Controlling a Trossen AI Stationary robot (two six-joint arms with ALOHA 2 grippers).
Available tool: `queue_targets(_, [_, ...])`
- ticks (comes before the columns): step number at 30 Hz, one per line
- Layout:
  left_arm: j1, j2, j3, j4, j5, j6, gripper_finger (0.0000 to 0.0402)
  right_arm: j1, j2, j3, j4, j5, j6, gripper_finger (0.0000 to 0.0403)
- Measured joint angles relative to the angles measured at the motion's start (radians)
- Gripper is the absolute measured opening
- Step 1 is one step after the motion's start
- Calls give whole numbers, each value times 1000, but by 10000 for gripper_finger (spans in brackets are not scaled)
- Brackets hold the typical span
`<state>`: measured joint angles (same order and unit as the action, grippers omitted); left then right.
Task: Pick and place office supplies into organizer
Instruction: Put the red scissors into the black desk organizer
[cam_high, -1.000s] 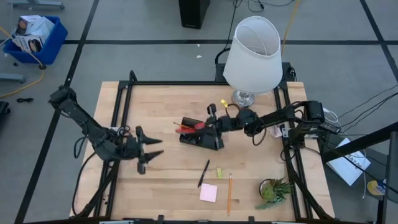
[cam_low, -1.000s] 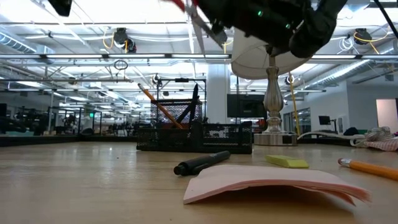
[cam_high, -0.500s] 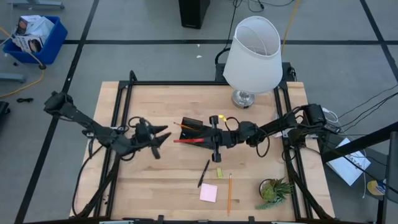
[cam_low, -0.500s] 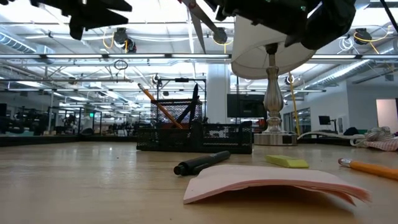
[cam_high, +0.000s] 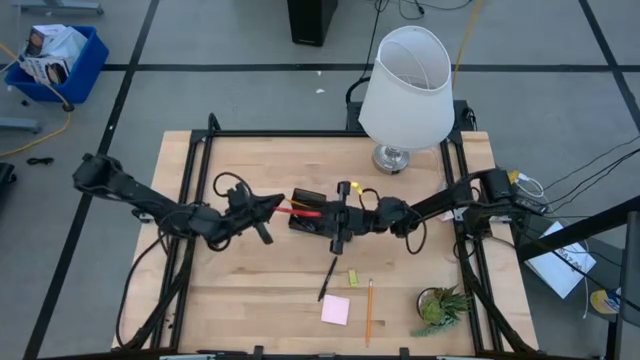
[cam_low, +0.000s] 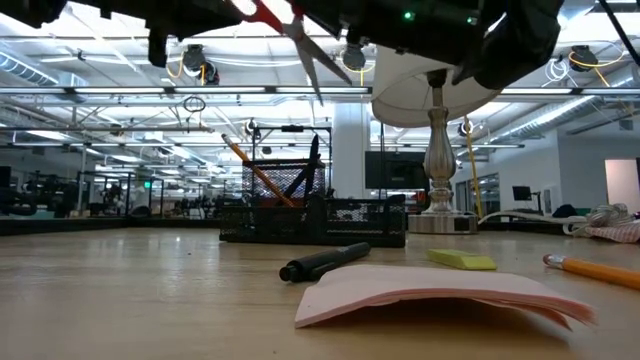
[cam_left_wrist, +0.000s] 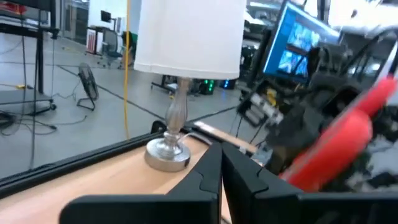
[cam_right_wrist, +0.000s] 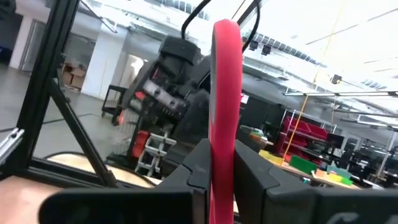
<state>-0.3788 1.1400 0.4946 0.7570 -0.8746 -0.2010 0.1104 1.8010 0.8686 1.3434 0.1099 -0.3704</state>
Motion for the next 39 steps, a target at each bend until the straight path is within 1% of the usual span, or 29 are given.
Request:
queue_targets(2, [7, 15, 0, 40, 34, 0, 4, 0, 26, 25, -1, 0, -2, 31])
queue_targets(4, [12, 26, 0, 64, 64, 3, 6, 0, 45, 46, -8, 8, -15, 33])
queue_targets(8, [14, 26, 0, 91, 71, -9, 10, 6, 81, 94, -15, 69, -66, 31])
queue_targets(11, [20, 26, 0, 116, 75, 6, 4, -1, 110, 136, -24, 68, -64, 31])
queue_targets(14, [29, 26, 0, 121, 84, 8, 8, -10, 139, 189, -57, 68, -63, 33])
queue_targets(19, [30, 26, 0, 120, 108, 7, 4, -16, 162, 218, -57, 56, -79, 31])
queue_targets(22, [11, 24, 0, 108, 108, 25, 16, -8, 150, 207, -58, 56, -130, 32])
queue_targets(25, [-24, 23, 0, 104, 117, 79, 30, 10, 128, 173, -2, 40, -126, 35])
queue_targets(29, [-83, 8, 0, 97, 58, 188, 49, 29, 83, 109, 41, 63, -150, 31])
queue_targets(31, [-113, -9, 0, 81, 29, 220, 56, 26, 63, 70, 64, 67, -132, 31])
queue_targets(35, [-169, -23, 0, 12, 17, 218, 62, -20, 60, 9, 159, -3, -26, 38])
queue_targets(39, [-227, -23, 0, -23, 43, 146, 62, -71, 59, -7, 169, -42, 17, 36])
